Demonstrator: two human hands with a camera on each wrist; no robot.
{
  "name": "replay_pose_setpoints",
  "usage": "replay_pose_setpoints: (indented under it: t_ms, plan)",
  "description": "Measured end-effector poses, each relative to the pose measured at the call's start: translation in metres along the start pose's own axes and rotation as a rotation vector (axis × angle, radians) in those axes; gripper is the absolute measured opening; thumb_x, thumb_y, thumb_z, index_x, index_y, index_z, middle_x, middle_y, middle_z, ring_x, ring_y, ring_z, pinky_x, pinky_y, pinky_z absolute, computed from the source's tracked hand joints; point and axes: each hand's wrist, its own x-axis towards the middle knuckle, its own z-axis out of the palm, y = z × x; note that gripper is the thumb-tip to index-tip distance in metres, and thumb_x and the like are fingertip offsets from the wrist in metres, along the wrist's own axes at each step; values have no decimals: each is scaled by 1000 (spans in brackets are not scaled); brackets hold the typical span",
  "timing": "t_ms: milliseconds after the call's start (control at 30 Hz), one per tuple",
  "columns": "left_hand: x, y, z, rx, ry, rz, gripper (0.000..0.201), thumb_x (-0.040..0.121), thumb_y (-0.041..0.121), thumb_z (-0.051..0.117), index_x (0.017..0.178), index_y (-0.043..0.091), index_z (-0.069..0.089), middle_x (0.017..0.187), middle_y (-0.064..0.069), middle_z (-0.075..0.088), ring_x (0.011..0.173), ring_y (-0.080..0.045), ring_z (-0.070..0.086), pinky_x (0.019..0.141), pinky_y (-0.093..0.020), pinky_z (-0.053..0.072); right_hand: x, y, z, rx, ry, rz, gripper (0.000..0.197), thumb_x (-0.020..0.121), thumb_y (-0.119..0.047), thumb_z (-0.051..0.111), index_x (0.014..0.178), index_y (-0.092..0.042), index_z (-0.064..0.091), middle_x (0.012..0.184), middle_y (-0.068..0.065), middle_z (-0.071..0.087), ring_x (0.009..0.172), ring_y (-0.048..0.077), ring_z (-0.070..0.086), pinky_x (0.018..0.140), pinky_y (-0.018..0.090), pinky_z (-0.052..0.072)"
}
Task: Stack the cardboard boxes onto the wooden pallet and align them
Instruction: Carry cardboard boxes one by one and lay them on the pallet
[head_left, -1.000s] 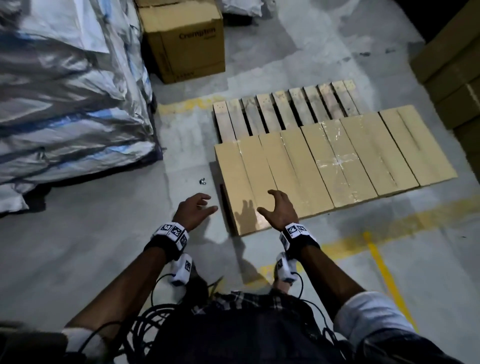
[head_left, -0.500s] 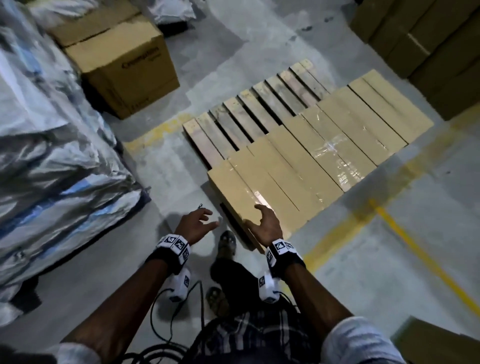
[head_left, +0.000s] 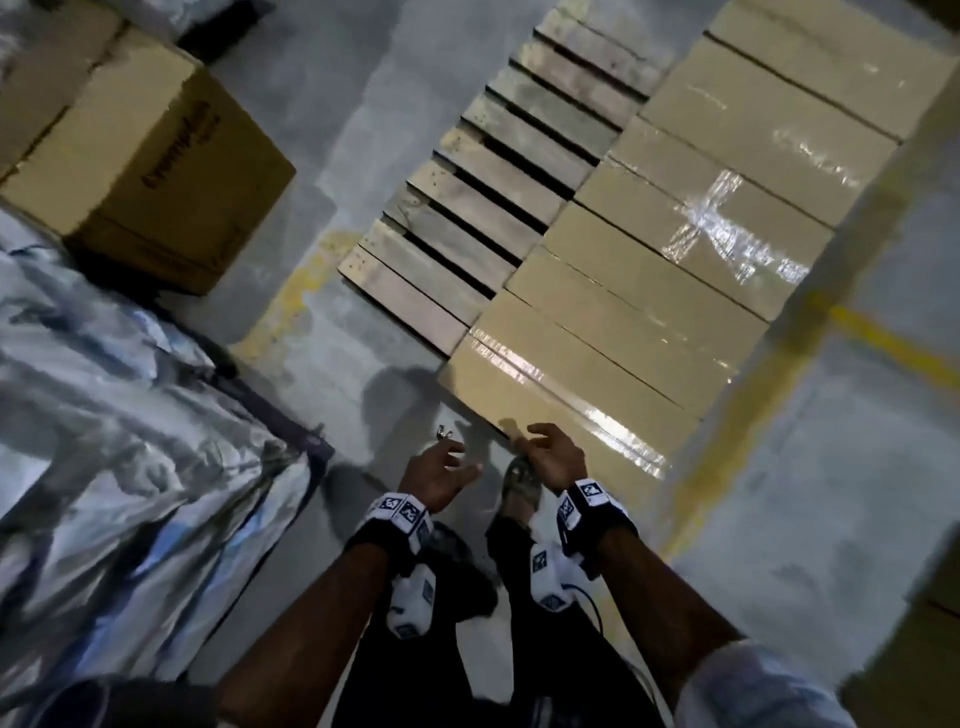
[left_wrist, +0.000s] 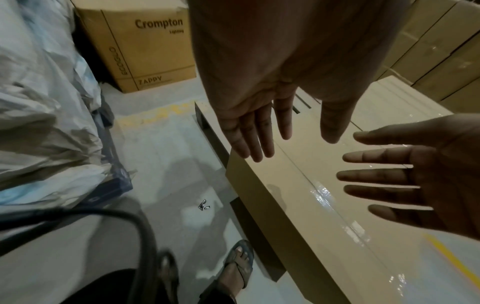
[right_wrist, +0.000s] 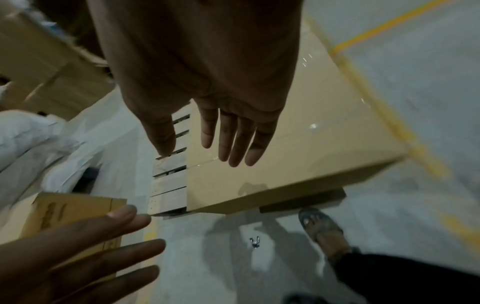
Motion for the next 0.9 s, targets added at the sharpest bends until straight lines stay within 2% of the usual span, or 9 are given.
replay_pose_setpoints:
  t_ms: [100,233,367,467,567,667,733,833,900]
  plan:
    - [47,-10,-2,-76,6,-36,35,88,45,79,113,23,70,99,-1,74,92,-18,69,84,-31,53,27,9,36,297,53,132,22,86,-39,79,100,-24,71,99,8,73,86,24,67,80,37,56]
    - [147,-69,6,-223,-28,-161,58,72,75,63,95,22,69,98,-16,73,91,-41,71,83,-54,57,83,53,89,796,3,319,34,77,-51,73,92,-20,72,84,0,70,57,13,61,45,22,44]
    - [202,-74,-11,-335,-5,-254,86,54,91,62,79,9,65,79,-14,65,66,-26,56,59,-31,40,113,76,131,1137,10,437,45,81,-59,69,100,-18,71,90,-3,76,74,16,69,61,29,49]
    - [242,-82,-21,-328,80,-206,121,58,99,54,122,-2,65,118,-23,70,84,-29,69,62,-29,50,122,78,155,1415,152,484,57,86,-67,66,114,-17,66,108,4,69,96,24,69,73,36,53]
    - [260,-72,-22,-475,34,-263,84,93,66,62,148,4,48,141,-20,58,90,-22,67,51,-26,51,135,77,172,1620,323,476,77,88,-69,63,145,-19,51,140,7,54,129,32,55,94,45,48]
    - [282,-73,-13,-632,-45,-334,70,97,53,64,151,14,43,141,-13,53,102,-28,63,64,-34,52,157,76,174,1740,414,415,71,87,-69,65,144,-29,52,142,8,52,138,35,49,111,53,41]
    - [286,-70,-5,-690,-74,-351,62,95,49,69,140,12,47,128,-12,55,104,-31,62,65,-36,56,170,77,171,1775,439,375,75,85,-68,68,149,-34,46,144,5,48,140,37,46,117,55,37]
    - [285,-68,7,-770,-125,-359,36,98,38,70,113,13,51,90,-9,52,76,-24,54,59,-30,58,185,81,169,1815,410,402,104,65,-71,84,152,-26,49,155,0,47,123,32,56,112,51,43]
    - [281,-64,12,-808,-133,-374,21,100,32,68,99,13,58,90,-10,57,78,-24,57,70,-34,58,193,85,164,1827,411,417,98,71,-71,80,152,-24,49,155,3,49,113,30,59,109,49,46]
